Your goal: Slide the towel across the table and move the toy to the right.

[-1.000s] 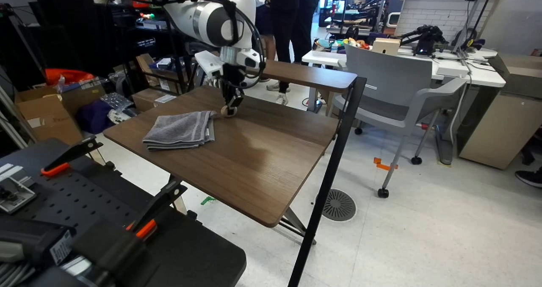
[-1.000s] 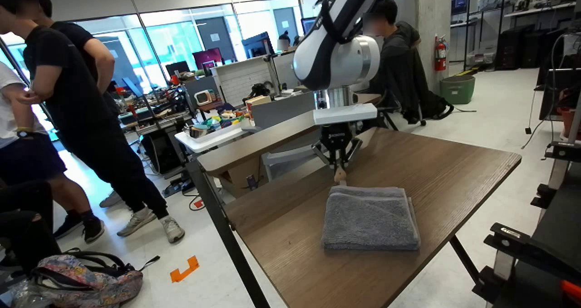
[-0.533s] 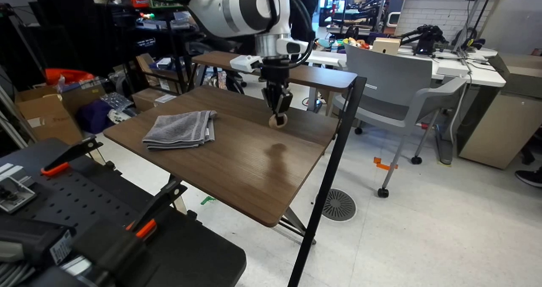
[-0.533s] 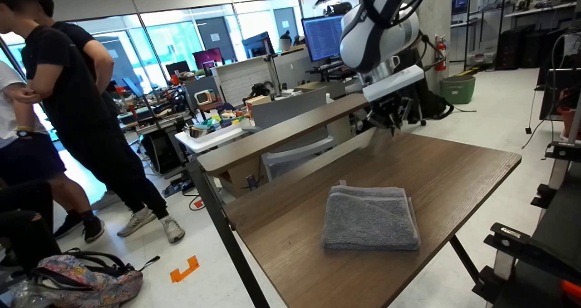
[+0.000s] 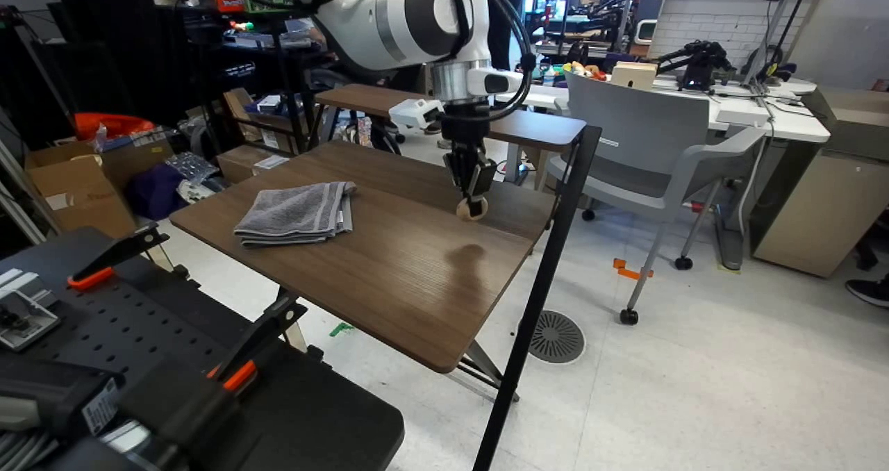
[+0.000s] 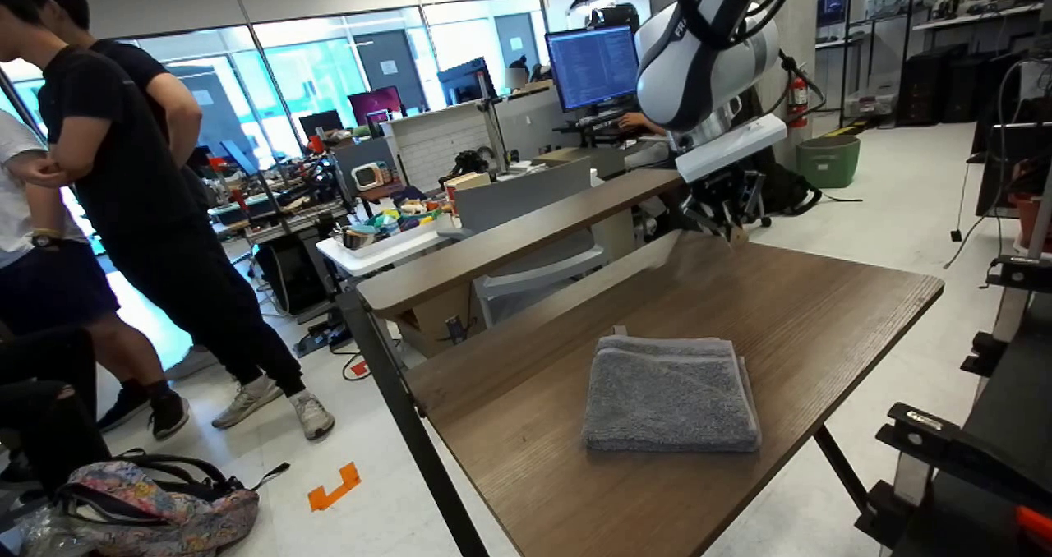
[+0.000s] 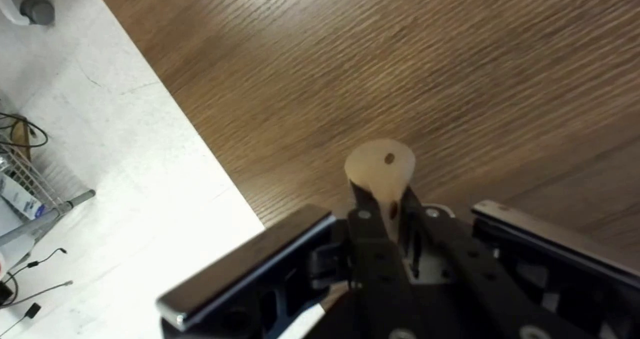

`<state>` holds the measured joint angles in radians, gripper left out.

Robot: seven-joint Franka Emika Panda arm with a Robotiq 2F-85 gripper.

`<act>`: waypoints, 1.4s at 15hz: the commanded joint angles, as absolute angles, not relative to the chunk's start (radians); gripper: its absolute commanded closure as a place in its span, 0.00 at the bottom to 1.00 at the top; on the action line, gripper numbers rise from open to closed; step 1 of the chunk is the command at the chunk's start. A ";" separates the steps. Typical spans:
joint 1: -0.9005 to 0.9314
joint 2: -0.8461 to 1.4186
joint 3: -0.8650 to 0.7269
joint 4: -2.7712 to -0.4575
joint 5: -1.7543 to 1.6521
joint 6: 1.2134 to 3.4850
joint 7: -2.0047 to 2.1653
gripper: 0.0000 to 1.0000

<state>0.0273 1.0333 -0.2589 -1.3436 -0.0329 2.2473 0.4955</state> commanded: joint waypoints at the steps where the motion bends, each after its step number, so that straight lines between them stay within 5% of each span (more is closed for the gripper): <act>1: -0.011 1.109 -0.219 -1.281 -0.006 2.261 0.496 0.97; 3: -0.021 1.119 -0.200 -1.278 0.010 2.241 0.488 0.62; 11: -0.012 0.938 -0.138 -1.474 0.050 2.345 0.389 0.04; 16: -0.046 0.746 -0.067 -1.697 0.087 2.425 0.248 0.00; 21: -0.107 0.538 0.023 -1.937 0.168 2.260 0.022 0.00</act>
<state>-0.0598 0.6944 -0.0282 -1.7597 0.1252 2.3379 0.1419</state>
